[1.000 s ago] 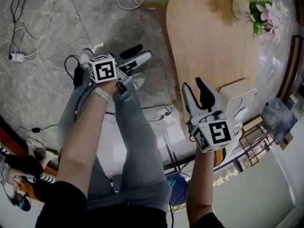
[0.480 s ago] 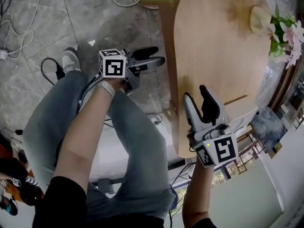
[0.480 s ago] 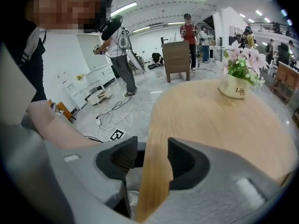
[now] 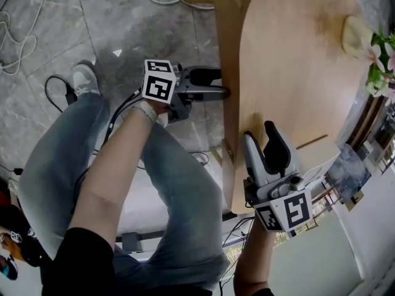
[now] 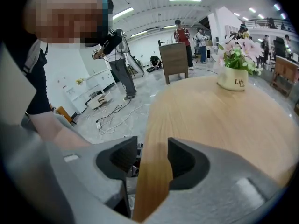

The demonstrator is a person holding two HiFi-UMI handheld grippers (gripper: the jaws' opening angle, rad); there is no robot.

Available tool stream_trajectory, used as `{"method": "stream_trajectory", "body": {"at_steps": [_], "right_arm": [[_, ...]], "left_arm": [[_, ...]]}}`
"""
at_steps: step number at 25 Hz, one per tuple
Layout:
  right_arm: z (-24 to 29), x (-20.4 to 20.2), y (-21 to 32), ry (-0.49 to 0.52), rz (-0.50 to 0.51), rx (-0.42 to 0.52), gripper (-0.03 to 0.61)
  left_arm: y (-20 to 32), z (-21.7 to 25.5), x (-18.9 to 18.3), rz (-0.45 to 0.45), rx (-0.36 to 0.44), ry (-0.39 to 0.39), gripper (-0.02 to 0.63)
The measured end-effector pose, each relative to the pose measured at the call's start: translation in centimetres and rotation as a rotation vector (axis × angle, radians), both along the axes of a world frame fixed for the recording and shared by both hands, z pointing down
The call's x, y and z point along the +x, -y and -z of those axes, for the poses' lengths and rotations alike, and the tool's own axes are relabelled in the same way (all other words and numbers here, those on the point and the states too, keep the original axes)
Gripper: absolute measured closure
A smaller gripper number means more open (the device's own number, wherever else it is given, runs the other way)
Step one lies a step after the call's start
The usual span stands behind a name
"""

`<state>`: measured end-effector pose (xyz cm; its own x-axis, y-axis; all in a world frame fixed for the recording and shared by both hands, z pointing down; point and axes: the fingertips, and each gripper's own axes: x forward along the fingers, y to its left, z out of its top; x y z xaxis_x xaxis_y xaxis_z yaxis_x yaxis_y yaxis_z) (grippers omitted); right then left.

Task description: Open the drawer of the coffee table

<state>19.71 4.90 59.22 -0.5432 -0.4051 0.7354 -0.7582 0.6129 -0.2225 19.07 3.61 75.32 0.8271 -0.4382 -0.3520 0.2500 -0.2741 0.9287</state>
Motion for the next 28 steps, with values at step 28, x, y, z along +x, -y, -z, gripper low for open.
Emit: {"method": "stream_trajectory", "body": {"at_steps": [28], "right_arm": [[-0.1, -2.2, -0.9, 0.014, -0.023, -0.019, 0.376]], "left_arm": [[-2.9, 1.0, -3.7, -0.03, 0.025, -0.184, 0.379]]}}
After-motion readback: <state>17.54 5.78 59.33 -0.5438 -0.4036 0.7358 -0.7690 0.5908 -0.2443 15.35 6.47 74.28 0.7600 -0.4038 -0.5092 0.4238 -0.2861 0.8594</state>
